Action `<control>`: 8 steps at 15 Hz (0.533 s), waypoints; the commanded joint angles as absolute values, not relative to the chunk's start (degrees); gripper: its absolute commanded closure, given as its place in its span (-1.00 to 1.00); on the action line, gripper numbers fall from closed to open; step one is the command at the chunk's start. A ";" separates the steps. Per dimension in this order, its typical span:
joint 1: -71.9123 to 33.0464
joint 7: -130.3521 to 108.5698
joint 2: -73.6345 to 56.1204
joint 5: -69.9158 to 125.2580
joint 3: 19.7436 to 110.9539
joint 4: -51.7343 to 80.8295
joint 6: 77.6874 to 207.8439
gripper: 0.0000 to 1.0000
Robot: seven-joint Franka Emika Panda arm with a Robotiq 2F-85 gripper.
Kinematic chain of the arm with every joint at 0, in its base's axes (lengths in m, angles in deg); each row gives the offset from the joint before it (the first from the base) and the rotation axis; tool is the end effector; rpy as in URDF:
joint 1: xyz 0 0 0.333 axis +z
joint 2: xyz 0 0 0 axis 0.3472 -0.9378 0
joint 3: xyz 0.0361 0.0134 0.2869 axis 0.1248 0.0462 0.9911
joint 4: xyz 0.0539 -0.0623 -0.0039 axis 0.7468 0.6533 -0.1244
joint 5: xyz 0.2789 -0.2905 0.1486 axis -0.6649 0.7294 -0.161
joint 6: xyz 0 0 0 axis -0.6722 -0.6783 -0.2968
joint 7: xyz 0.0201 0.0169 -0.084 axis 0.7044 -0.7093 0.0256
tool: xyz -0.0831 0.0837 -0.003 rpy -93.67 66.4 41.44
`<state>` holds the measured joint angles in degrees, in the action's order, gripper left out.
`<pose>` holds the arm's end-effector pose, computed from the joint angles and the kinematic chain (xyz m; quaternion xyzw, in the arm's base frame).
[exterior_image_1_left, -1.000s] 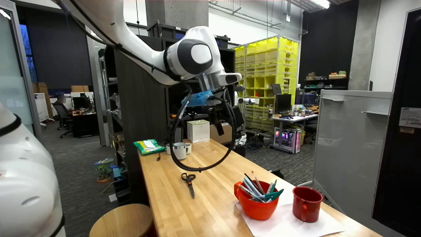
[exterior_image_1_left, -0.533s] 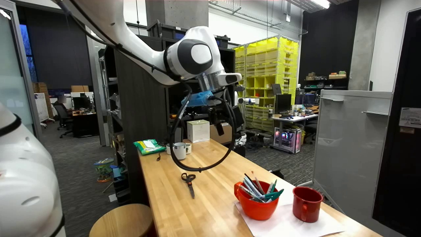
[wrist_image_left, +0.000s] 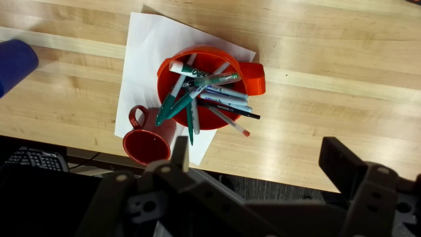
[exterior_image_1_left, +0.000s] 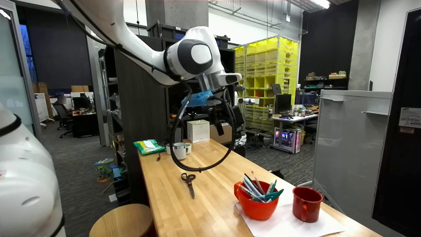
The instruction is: Remove one pen from the orange cup and put it on the table
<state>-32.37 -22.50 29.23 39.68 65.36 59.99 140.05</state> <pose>0.4798 -0.1452 0.4296 0.9654 -0.2021 0.1349 0.0945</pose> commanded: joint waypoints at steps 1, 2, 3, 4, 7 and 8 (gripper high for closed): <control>-32.59 -22.33 29.22 39.51 65.57 59.87 139.89 -1.00; -32.59 -22.33 29.22 39.51 65.57 59.87 139.89 -1.00; -32.59 -22.33 29.22 39.51 65.57 59.87 139.89 -1.00; -32.49 -23.06 29.22 39.21 65.78 60.20 140.19 -1.00; -32.45 -23.49 29.39 38.96 65.66 62.20 141.93 -1.00; -32.54 -23.48 29.00 38.81 65.54 62.22 142.04 -1.00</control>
<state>-32.39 -22.83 29.03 39.68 65.43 61.02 140.73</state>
